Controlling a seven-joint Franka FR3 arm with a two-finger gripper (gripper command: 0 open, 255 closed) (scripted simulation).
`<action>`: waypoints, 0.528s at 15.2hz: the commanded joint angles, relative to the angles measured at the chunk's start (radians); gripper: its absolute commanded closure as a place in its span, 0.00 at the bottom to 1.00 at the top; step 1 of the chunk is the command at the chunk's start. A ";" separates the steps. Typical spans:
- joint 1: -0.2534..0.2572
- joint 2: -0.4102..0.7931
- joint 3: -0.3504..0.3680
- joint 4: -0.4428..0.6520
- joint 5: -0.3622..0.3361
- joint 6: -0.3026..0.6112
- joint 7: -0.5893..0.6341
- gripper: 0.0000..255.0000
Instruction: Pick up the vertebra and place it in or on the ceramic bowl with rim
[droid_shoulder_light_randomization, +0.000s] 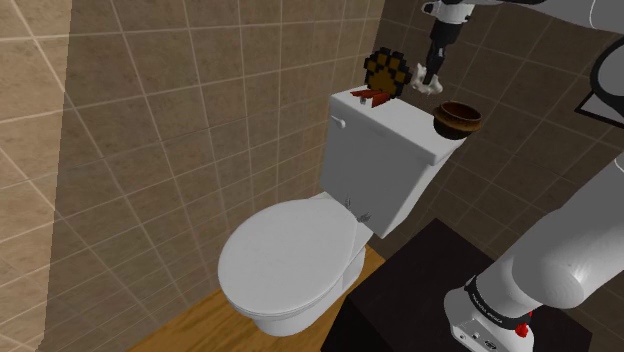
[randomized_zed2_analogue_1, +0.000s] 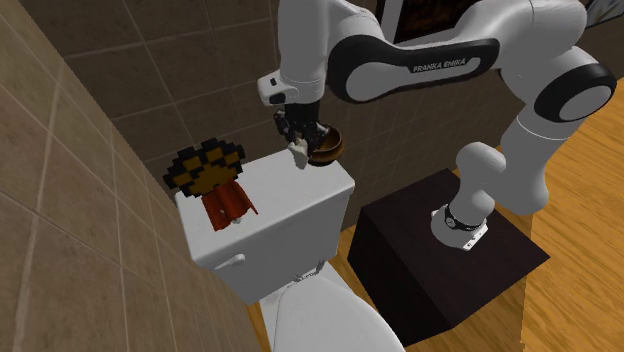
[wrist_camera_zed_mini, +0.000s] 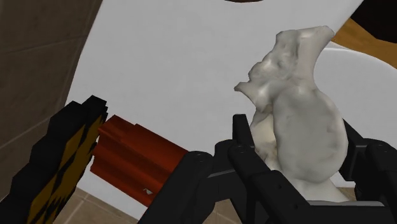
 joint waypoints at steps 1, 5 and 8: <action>-0.001 0.008 -0.001 0.036 0.003 -0.029 -0.003 1.00; -0.003 0.021 -0.003 0.095 0.009 -0.076 -0.009 1.00; -0.030 -0.023 -0.029 0.049 -0.006 -0.067 -0.063 1.00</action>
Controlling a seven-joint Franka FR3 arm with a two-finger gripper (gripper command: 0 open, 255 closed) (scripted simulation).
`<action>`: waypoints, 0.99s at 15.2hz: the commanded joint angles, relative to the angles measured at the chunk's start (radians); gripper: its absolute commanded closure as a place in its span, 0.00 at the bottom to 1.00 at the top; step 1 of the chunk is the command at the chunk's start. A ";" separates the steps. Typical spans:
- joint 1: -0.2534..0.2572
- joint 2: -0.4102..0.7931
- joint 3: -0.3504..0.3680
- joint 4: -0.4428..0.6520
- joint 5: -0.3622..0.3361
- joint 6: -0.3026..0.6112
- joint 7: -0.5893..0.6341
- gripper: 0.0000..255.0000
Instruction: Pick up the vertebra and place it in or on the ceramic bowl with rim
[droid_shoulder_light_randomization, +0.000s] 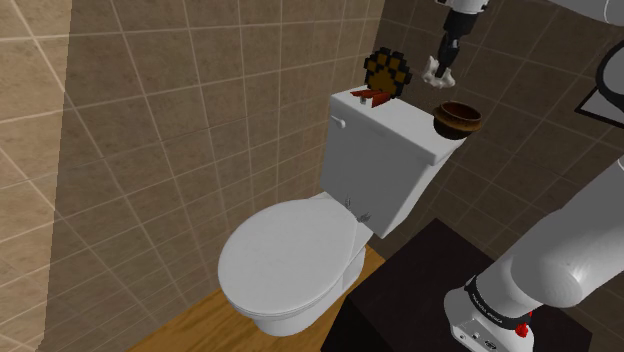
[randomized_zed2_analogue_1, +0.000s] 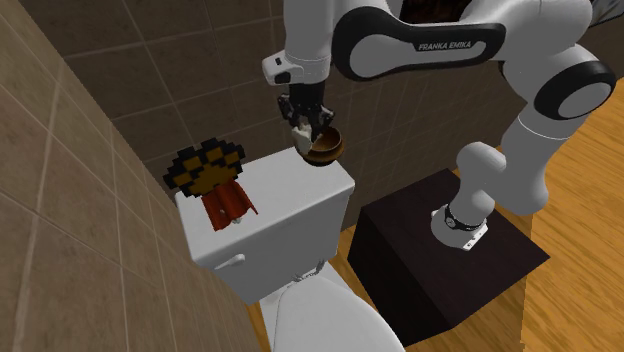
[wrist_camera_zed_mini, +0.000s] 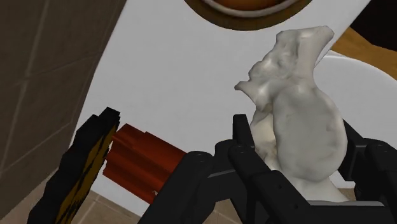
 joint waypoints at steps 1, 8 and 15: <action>-0.019 -0.018 -0.019 -0.013 -0.006 -0.001 -0.038 1.00; -0.095 -0.080 -0.103 -0.065 -0.031 0.006 -0.197 1.00; -0.094 -0.106 -0.100 -0.186 -0.045 0.103 -0.184 1.00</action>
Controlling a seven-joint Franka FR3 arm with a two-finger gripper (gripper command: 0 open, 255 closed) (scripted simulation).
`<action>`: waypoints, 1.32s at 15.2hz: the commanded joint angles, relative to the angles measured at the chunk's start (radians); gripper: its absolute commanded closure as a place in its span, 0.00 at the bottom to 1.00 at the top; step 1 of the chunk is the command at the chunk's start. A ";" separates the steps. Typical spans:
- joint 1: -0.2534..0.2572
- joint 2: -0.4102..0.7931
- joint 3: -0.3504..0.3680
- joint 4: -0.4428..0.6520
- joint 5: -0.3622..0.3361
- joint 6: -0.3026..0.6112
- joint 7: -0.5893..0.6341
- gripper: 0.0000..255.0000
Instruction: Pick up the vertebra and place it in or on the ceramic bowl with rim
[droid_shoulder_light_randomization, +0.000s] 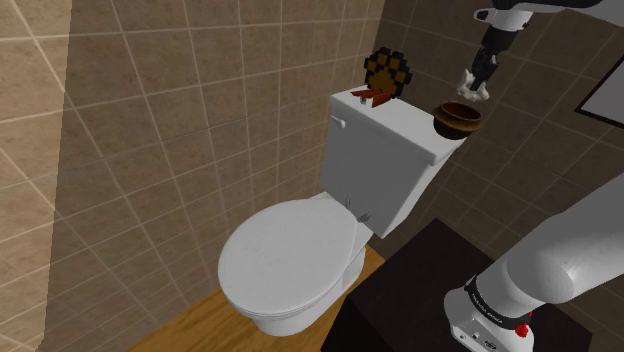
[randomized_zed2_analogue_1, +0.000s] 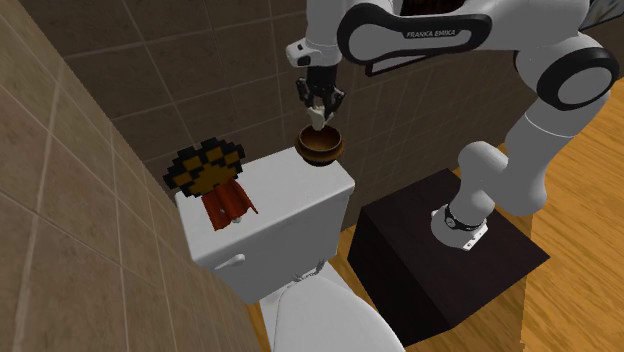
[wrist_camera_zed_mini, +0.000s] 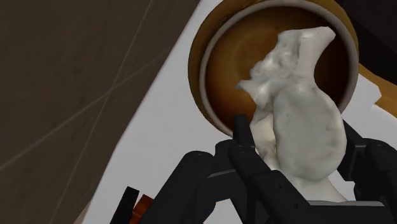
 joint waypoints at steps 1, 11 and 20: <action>0.000 -0.012 0.002 -0.041 -0.006 0.031 0.006 1.00; -0.001 -0.021 0.001 -0.136 -0.013 0.117 0.014 1.00; -0.001 -0.021 0.001 -0.135 -0.013 0.117 0.014 0.00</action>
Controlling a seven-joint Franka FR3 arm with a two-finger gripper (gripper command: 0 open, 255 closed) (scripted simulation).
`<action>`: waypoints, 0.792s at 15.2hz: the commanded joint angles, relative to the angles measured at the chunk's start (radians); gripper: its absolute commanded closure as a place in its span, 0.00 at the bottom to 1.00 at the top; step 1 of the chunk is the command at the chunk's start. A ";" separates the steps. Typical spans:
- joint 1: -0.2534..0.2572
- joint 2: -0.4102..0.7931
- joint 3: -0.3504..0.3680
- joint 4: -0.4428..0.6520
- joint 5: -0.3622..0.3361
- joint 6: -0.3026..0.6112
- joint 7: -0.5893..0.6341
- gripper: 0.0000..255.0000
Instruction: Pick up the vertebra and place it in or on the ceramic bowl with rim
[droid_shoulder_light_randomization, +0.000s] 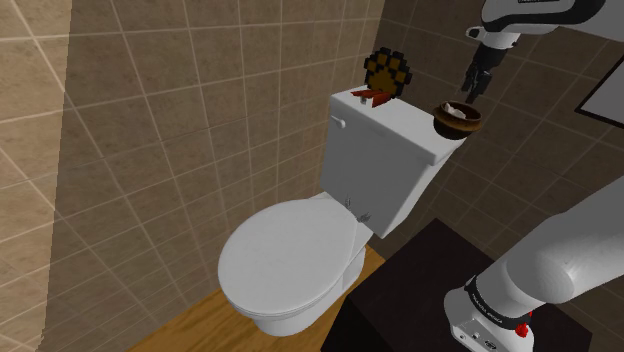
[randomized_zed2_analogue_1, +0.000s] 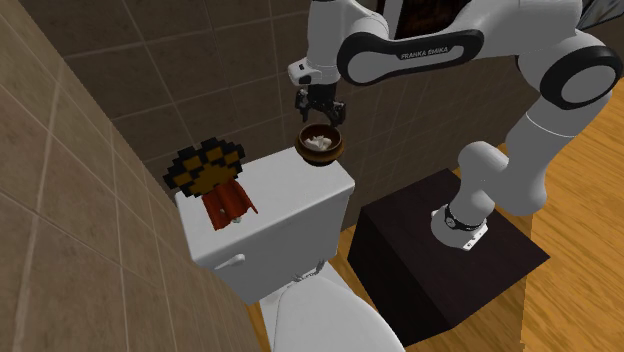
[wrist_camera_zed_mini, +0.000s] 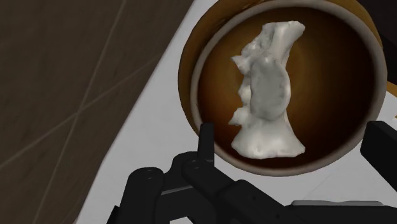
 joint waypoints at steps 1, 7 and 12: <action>0.000 0.000 0.000 0.000 0.000 0.000 0.000 0.00; 0.004 0.006 0.005 0.133 0.006 -0.128 -0.004 0.00; 0.004 0.006 0.005 0.133 0.006 -0.128 -0.004 0.00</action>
